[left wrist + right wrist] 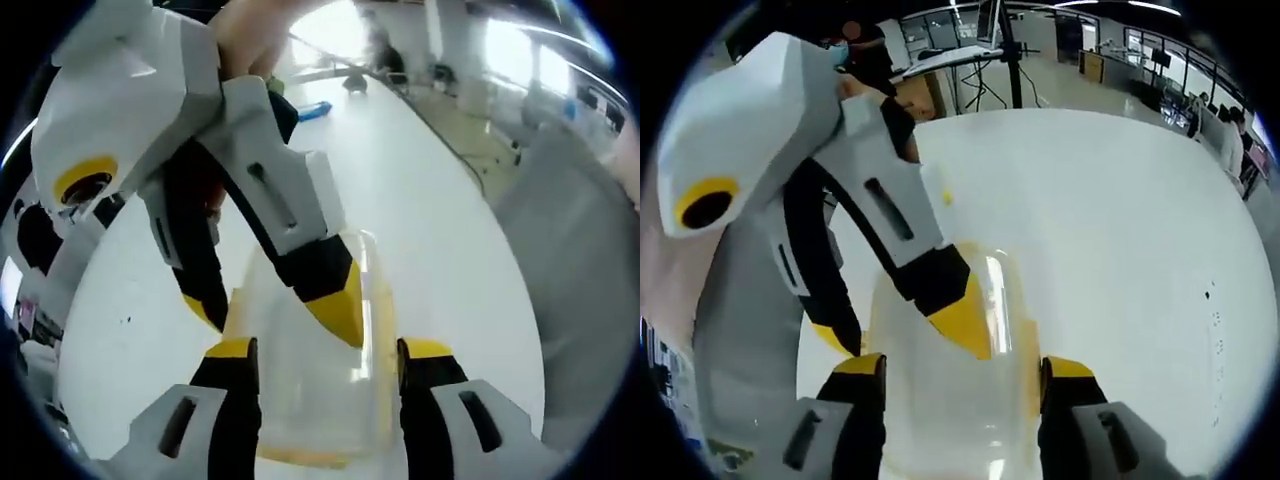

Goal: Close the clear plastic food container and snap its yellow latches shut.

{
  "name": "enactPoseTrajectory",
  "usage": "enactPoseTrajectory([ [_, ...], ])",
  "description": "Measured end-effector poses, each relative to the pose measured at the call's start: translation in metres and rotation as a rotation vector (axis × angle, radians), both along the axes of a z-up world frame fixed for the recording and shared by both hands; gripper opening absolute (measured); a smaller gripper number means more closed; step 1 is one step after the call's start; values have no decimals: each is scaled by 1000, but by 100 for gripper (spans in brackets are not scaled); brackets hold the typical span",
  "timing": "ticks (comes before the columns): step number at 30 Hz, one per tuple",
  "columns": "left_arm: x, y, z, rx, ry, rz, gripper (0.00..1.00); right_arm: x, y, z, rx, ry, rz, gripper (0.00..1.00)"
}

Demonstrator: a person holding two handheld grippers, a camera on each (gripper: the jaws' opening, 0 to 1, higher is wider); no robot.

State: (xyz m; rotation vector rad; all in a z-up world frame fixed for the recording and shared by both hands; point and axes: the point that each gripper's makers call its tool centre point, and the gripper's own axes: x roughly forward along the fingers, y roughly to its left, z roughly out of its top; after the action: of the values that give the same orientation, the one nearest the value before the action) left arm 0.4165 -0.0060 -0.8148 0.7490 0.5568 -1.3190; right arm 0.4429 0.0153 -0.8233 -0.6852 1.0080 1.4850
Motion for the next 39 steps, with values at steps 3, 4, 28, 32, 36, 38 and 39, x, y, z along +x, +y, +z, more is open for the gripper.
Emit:
enactPoseTrajectory([
  [3,1,0,0,-1,-5,10,52,0,0,-1,-9,14,5,61],
  [4,1,0,0,-3,-6,15,52,0,0,-1,-13,18,6,61],
  [28,1,-3,-6,30,-88,90,52,1,3,-10,-120,190,28,58],
  [32,1,-4,-7,31,-99,92,52,-9,8,-12,-89,253,68,57],
  [36,0,-5,-8,25,-98,87,52,-3,4,-14,-103,243,42,57],
  [38,-1,-5,-9,21,-106,90,52,-4,4,-14,-97,247,40,57],
  [39,-1,-5,-9,20,-114,93,52,-4,3,-15,-93,248,39,58],
])
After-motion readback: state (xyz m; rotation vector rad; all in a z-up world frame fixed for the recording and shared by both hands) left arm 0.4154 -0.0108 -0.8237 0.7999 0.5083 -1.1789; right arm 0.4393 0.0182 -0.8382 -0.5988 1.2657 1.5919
